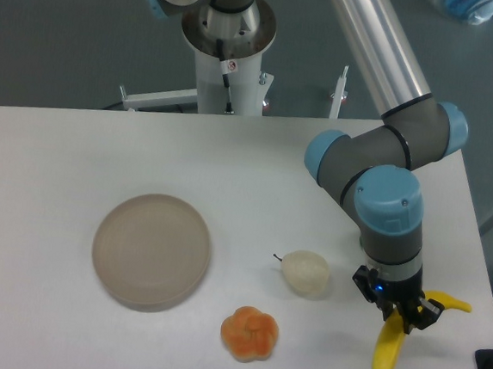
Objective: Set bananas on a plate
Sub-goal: 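Carry the grasped yellow banana with the gripper over to the beige plate, then lower the banana onto the plate and open the gripper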
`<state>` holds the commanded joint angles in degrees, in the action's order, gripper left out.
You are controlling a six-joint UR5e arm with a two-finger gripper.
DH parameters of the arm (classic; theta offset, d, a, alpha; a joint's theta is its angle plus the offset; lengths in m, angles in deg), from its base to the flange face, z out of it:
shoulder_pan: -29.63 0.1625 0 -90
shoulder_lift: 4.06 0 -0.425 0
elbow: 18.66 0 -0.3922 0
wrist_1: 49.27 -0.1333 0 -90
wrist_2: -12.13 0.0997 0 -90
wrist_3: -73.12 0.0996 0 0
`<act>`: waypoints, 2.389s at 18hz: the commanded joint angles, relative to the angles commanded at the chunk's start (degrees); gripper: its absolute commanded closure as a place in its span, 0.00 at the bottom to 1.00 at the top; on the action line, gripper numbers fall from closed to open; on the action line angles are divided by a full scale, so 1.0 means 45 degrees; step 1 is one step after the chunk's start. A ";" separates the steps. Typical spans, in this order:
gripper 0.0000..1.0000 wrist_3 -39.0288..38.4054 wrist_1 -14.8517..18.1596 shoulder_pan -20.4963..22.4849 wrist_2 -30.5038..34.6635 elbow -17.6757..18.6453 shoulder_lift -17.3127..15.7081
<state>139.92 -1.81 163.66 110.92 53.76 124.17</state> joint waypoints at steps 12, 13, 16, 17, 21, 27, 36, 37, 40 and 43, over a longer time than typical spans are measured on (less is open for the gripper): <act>0.66 -0.0195 0.0000 -0.0233 -0.0234 0.0253 -0.0585; 0.66 -0.0427 0.0020 -0.0370 -0.0215 0.0312 -0.0644; 0.66 -0.1986 0.0079 -0.0702 -0.0195 0.0642 -0.0995; 0.66 -0.2475 0.0117 -0.0858 -0.0195 0.0876 -0.1209; 0.66 -0.4078 0.0566 -0.1619 -0.0195 0.2067 -0.2244; 0.66 -0.6363 0.0626 -0.3161 -0.0234 0.3922 -0.3514; 0.66 -0.9081 0.0606 -0.6052 -0.0273 0.5995 -0.3633; 0.66 -0.9159 0.0625 -0.6267 -0.0273 0.6035 -0.3652; 0.66 -0.9102 0.0625 -0.6737 -0.0214 0.6250 -0.3614; 0.66 -0.8887 0.0567 -0.7011 -0.0234 0.6269 -0.3478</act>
<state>99.93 0.74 132.11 109.86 81.97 108.52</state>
